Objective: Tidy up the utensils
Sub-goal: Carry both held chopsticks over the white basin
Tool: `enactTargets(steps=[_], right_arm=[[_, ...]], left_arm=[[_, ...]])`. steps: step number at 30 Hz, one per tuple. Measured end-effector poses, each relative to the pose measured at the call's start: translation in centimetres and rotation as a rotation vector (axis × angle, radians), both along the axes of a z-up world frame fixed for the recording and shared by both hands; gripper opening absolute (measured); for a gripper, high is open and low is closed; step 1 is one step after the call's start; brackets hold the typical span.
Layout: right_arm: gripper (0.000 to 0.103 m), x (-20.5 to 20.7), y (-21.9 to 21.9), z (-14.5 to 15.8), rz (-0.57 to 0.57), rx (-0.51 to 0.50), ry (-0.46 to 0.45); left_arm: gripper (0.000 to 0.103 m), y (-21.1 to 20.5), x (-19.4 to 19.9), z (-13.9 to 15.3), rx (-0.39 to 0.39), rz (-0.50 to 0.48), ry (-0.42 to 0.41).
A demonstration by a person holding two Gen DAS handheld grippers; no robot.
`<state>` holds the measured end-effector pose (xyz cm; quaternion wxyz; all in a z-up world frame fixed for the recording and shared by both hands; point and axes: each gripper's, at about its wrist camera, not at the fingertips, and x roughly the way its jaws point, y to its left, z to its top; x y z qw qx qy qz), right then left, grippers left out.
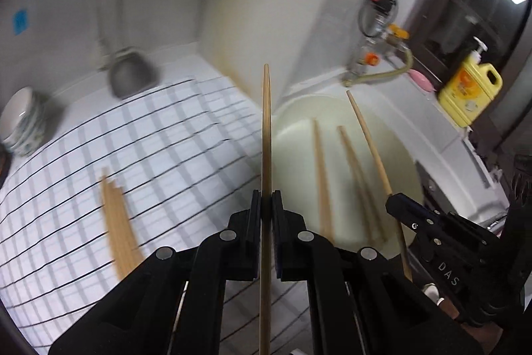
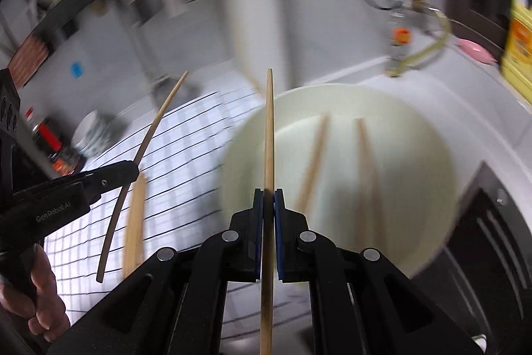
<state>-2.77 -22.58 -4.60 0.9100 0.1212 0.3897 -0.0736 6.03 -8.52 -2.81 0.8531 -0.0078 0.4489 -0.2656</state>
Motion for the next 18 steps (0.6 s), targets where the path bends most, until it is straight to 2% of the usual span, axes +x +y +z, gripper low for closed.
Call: enactTargets(steps=[5,8,18], right_arm=[[0.006,0.1,-5.4,-0.8,-0.068,0.021,0.011],[0.006,1.0,-7.7,-2.3,-0.084,0.040,0.041],[0.006,4.7,-10.4,-7.3,-0.075,0.110,0.134]], left_arm=[[0.007,-6.8,0.7,-0.8,-0.007,-0.082,0.026],[0.007,-10.2,1.4,-2.1,0.020,-0.107,0.036],[0.007,-14.5,3.9,-6.4,0.089,-0.095,0.100]])
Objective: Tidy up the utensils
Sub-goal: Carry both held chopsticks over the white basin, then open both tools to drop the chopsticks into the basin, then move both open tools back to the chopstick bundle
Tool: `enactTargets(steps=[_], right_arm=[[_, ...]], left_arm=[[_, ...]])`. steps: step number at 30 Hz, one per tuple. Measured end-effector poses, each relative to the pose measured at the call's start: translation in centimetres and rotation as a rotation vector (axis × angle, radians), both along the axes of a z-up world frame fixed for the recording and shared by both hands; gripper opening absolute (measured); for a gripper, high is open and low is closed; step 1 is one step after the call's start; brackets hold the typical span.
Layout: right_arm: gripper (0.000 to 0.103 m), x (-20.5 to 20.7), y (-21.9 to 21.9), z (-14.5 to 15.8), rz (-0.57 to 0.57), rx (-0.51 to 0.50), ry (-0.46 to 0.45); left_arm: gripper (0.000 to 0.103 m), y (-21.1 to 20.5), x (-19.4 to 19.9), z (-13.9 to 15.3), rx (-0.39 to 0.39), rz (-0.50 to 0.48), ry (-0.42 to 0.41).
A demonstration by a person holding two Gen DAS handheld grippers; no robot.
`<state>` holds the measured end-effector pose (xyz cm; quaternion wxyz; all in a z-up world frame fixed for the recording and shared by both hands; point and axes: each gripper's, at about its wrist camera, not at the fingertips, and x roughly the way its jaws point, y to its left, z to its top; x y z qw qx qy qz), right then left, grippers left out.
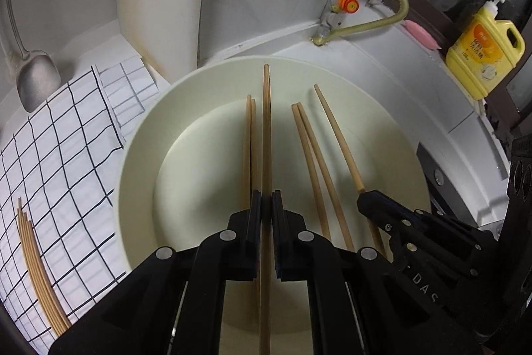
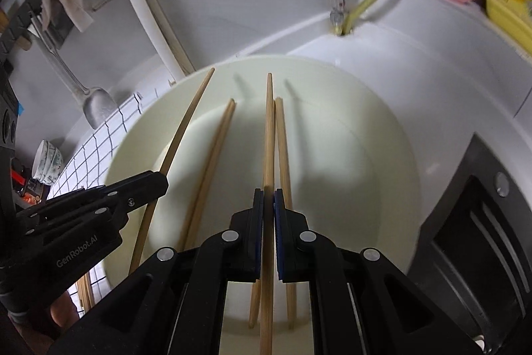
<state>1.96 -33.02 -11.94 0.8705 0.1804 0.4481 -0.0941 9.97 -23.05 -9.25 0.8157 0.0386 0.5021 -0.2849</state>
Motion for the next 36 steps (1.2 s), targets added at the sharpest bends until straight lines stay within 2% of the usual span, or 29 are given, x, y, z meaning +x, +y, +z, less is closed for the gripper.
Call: enactTargets(steps=[7,13,15,16,17,18,20,26,36], right_arm=[[0.006,1.3,-0.6,-1.6,-0.009,0.017,0.029],[0.006,1.5,-0.7,-1.8,-0.004,-0.002,0.025],[0.013,1.3,-0.7,-1.5,-0.011,-0.016,0.019],[0.015,1.2,-0.7,-1.4,-0.013,-0.018,0.015],[0.016,1.1,-0.8,-1.2,-0.015,-0.020,0.012],[0.016,0.9,-0.7,-1.0,-0.016,-0.026,0.010],[0.016,0.6,-0.6,-0.8,-0.014,-0.035,0.011],[0.017,-0.5,0.1,0.1,-0.007,-0.035,-0.008],[0.027,-2.7,1.9,2.5,-0.003,-0.042,-0.042]], left_arm=[[0.007,-1.0,0.8,-2.7,0.051,0.006,0.045],[0.008,-1.3,1.0,-3.1,0.066,0.008,0.039],[0.022,-1.1,1.1,-3.0,0.072,0.018,0.042],[0.038,-0.8,1.2,-2.9,0.077,0.033,0.041],[0.060,-0.6,1.3,-2.7,0.079,0.046,0.036],[0.060,-0.2,1.2,-2.4,0.078,0.061,0.023],[0.072,0.4,0.9,-1.6,0.083,0.078,-0.015],[0.073,2.0,0.5,0.1,0.084,0.102,-0.042],[0.077,4.6,-1.2,2.5,0.096,0.115,-0.089]])
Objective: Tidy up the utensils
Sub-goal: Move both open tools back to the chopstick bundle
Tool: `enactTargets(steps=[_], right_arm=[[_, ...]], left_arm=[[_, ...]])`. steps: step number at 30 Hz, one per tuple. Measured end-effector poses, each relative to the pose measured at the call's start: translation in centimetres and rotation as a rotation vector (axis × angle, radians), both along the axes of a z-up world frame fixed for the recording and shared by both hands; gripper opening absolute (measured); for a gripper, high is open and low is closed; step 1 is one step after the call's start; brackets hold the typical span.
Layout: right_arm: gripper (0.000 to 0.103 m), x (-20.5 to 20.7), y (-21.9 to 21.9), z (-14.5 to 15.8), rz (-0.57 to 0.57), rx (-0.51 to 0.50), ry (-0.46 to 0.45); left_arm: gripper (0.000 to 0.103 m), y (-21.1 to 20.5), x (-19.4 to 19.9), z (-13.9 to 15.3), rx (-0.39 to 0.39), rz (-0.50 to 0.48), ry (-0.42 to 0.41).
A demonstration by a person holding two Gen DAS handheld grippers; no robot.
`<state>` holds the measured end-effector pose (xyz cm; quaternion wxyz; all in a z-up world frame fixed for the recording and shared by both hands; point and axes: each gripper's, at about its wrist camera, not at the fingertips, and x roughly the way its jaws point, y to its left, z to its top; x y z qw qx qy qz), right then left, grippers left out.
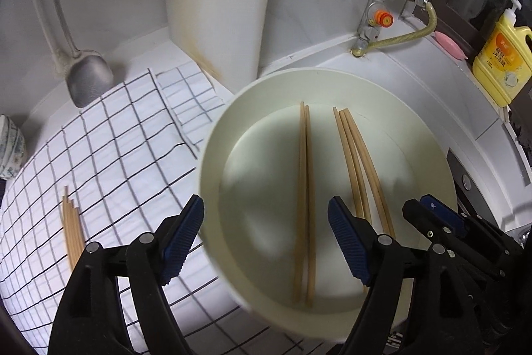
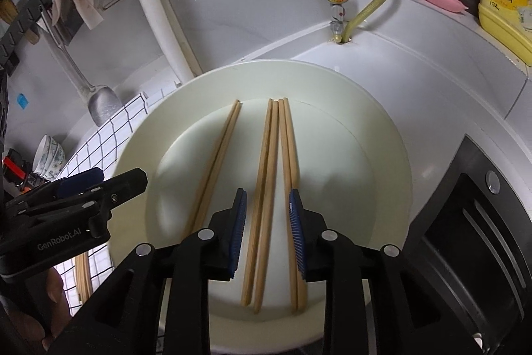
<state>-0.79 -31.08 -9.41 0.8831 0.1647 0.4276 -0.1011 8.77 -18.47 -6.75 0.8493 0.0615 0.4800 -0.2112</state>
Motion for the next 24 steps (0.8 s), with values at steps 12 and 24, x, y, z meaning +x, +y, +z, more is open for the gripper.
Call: enactTargets(steps=[12,24], right_arm=[[0.038,-2.2,4.5,2.3,0.039,-0.011,-0.024],[0.045,-2.7,10.8,2.9,0.102,-0.023,-0.029]], left_arm=[[0.083,4.8,-2.7,3.0,0.000,0.019,-0.065],[0.086,12.1,-4.2,2.9,-0.003,0.077,-0.055]])
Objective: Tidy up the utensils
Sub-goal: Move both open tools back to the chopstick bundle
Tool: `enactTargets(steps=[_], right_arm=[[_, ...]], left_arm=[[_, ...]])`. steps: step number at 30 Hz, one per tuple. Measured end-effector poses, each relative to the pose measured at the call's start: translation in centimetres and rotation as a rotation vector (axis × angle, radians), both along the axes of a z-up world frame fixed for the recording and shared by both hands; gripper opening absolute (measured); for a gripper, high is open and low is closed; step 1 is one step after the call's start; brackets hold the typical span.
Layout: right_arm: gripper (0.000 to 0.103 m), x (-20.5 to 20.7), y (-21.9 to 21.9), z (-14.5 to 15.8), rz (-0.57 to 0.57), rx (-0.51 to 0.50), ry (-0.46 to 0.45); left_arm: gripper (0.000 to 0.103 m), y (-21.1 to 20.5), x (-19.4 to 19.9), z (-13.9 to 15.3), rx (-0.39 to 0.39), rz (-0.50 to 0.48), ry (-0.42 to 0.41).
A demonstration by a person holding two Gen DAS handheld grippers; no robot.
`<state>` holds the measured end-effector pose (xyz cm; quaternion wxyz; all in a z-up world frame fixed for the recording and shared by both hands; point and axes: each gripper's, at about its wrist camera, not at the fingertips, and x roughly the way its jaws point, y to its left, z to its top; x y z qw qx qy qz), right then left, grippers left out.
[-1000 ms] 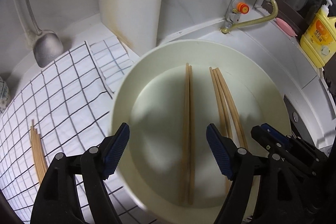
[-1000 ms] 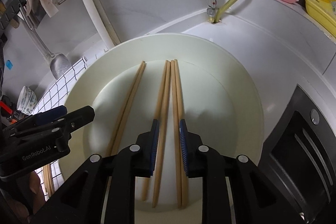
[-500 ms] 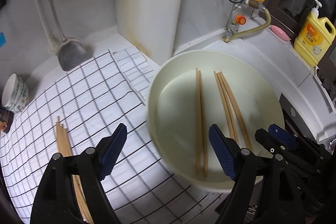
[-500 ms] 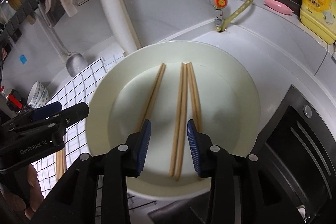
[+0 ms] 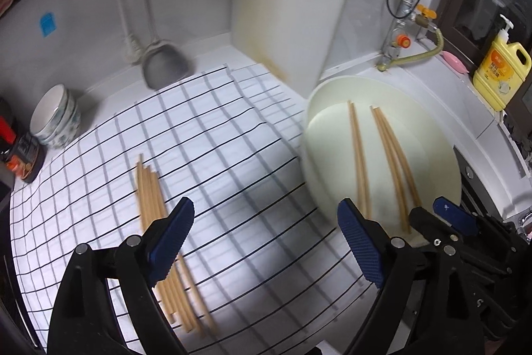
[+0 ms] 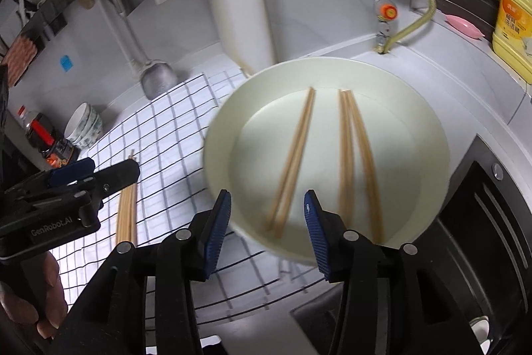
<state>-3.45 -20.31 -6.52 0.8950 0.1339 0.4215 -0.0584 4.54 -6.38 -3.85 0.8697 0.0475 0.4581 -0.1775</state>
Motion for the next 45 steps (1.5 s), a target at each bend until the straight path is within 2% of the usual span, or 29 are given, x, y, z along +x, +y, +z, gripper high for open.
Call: enactTargets(steps=[16,26,33,45], right_arm=[[0.045,1.3,8.1,-1.5,0.088,0.015,0.011],[0.046,3.1,12.9,-3.2,0.107,0.009,0.037],[0.047,4.3,15.7,-5.2,0.131,0.021,0.042],[0.047,6.9,18.0,-8.9,0.175,0.020,0.094]], left_arm=[[0.086,9.7,-0.1,-2.0,0.018,0.107,0.035],[0.086,14.2,0.5,-3.8,0.025,0.121,0.044],[0.086,16.6,1.1,-5.7,0.043,0.128,0.061],[0.086,18.7,2.0,-8.6,0.037,0.141,0.083]])
